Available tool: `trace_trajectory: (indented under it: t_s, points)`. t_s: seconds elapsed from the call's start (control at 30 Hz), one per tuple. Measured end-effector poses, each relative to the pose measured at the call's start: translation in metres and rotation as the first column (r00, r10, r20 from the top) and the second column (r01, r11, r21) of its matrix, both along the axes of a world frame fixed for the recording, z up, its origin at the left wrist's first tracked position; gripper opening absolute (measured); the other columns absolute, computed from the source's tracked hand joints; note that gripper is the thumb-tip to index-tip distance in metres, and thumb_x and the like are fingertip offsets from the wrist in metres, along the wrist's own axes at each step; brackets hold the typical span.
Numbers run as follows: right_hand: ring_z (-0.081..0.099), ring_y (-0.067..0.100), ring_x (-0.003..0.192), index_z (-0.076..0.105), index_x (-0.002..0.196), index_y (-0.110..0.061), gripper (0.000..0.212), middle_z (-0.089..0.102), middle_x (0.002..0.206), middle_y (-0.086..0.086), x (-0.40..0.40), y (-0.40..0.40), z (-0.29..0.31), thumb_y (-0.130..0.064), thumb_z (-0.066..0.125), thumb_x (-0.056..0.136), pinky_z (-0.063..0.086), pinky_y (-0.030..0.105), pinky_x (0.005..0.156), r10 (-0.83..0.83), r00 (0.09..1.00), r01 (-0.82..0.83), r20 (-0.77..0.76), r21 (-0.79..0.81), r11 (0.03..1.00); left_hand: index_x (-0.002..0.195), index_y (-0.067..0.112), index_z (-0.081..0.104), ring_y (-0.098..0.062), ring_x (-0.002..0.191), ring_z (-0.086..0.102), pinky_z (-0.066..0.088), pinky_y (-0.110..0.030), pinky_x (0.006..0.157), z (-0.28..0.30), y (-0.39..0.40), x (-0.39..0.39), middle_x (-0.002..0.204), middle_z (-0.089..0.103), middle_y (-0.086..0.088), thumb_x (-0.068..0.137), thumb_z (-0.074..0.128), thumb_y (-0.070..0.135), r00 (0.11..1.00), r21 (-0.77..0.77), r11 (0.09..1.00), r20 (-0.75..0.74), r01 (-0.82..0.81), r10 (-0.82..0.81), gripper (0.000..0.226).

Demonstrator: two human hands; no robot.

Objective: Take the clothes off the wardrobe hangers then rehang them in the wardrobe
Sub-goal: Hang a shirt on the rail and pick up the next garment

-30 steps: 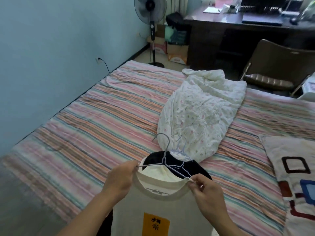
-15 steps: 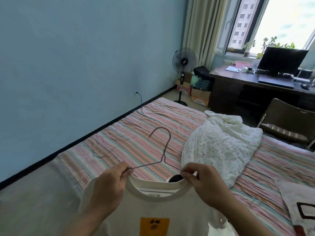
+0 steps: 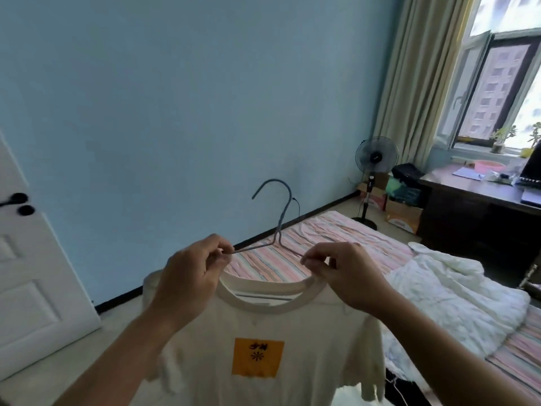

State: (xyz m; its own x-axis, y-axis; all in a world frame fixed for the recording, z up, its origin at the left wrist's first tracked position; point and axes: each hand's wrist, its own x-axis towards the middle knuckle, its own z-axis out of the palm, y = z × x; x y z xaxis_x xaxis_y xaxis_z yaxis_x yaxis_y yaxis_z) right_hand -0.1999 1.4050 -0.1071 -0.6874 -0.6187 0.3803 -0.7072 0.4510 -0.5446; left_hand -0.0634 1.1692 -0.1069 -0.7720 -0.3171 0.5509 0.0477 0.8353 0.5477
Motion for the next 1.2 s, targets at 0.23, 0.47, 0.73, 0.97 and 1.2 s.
trace_trajectory:
  t_s: [0.23, 0.47, 0.73, 0.97, 1.2]
  points:
    - [0.062, -0.002, 0.072, 0.078, 0.081, -0.034, 0.004, 0.068, 0.072, -0.027, 0.008, -0.034, 0.071, -0.033, 0.075, 0.084, 0.041, 0.009, 0.063, 0.257, 0.952, -0.275, -0.166, -0.096, 0.957, 0.089, 0.025, 0.072, -0.003, 0.079, 0.066, 0.055, -0.023, 0.07, 0.055, -0.002, 0.054, 0.078, 0.069, 0.017, 0.092, 0.066, 0.019, 0.983, -0.009, 0.989, -0.113, -0.145, 0.143, 0.009]
    - [0.07, 0.008, 0.068, 0.078, 0.094, -0.019, 0.01, 0.075, 0.075, -0.007, 0.03, -0.089, 0.098, -0.015, 0.07, 0.091, 0.053, 0.017, 0.067, 0.671, 0.74, -0.644, 0.046, -0.238, 0.727, 0.084, 0.032, 0.069, -0.008, 0.061, 0.06, 0.046, -0.019, 0.056, 0.063, -0.004, 0.118, 0.067, 0.065, 0.01, 0.091, 0.066, 0.009, 0.94, 0.155, 0.945, -0.142, -0.289, 0.311, 0.024]
    - [0.06, 0.008, 0.061, 0.077, 0.092, -0.018, 0.011, 0.072, 0.072, 0.004, 0.094, -0.15, 0.108, -0.011, 0.068, 0.092, 0.048, 0.019, 0.06, 0.875, 0.475, -0.825, 0.093, -0.3, 0.479, 0.091, 0.034, 0.07, -0.005, 0.057, 0.055, 0.045, -0.029, 0.053, 0.068, 0.004, 0.212, 0.064, 0.062, 0.008, 0.087, 0.061, 0.031, 0.868, 0.2, 0.881, -0.177, -0.43, 0.464, 0.011]
    - [0.062, 0.011, 0.065, 0.077, 0.096, -0.019, 0.016, 0.071, 0.071, 0.003, 0.18, -0.194, 0.11, -0.008, 0.065, 0.093, 0.048, 0.025, 0.064, 0.942, 0.329, -0.91, 0.07, -0.241, 0.336, 0.092, 0.035, 0.071, -0.004, 0.058, 0.055, 0.045, -0.023, 0.053, 0.07, 0.003, 0.304, 0.063, 0.061, 0.006, 0.087, 0.061, 0.027, 0.808, 0.226, 0.816, -0.153, -0.532, 0.569, 0.014]
    - [0.06, 0.004, 0.062, 0.075, 0.086, -0.017, 0.013, 0.067, 0.068, -0.002, 0.274, -0.231, 0.103, -0.011, 0.066, 0.093, 0.045, 0.017, 0.061, 0.975, 0.218, -0.955, 0.039, -0.195, 0.221, 0.086, 0.021, 0.071, -0.006, 0.062, 0.058, 0.043, -0.016, 0.057, 0.063, -0.012, 0.393, 0.067, 0.063, 0.004, 0.09, 0.06, 0.02, 0.743, 0.196, 0.748, -0.114, -0.634, 0.659, 0.012]
